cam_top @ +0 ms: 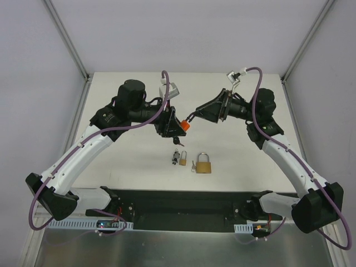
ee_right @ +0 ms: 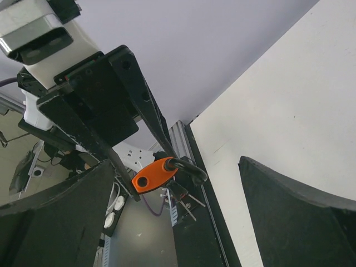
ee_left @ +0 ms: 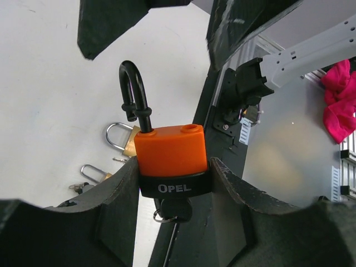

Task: Lock with the key
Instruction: Lock the lock.

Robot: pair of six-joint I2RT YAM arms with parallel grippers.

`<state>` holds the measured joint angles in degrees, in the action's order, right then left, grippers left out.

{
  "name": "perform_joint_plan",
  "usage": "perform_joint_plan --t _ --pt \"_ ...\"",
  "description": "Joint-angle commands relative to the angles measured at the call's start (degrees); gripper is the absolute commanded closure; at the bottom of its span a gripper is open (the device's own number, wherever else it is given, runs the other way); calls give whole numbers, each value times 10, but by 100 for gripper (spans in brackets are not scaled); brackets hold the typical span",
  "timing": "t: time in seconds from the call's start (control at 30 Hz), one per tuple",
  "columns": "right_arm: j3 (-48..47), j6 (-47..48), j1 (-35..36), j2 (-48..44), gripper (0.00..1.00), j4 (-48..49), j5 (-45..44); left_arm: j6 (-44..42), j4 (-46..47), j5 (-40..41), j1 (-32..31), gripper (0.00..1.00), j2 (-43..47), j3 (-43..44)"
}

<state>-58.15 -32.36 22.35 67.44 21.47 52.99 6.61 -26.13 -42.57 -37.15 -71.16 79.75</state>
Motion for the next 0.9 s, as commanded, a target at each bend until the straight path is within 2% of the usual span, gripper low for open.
perform_joint_plan --t 0.0,0.27,0.4,0.43,0.5,0.53,0.63,0.73,0.87 --pt "-17 -14 21 16 3 72 7 13 54 -36 -4 100 20 11" --pt "-16 -24 43 19 1 92 27 16 66 -26 -4 100 27 5" --pt "-6 -33 44 5 19 109 32 16 67 -20 -4 100 26 1" --pt "-3 -34 44 1 28 108 31 15 68 -19 -4 100 27 1" --pt "1 -36 44 -4 34 109 30 15 68 -14 -4 100 27 -1" --pt "4 -38 45 -6 42 109 27 15 68 -13 -3 100 28 -1" --pt "11 -40 44 -9 55 108 21 15 68 -11 -4 100 30 -3" --pt "11 -42 44 -6 63 109 17 15 68 -10 -4 100 32 -5" --pt "8 -45 44 1 67 108 15 16 68 -11 -3 100 34 -6"
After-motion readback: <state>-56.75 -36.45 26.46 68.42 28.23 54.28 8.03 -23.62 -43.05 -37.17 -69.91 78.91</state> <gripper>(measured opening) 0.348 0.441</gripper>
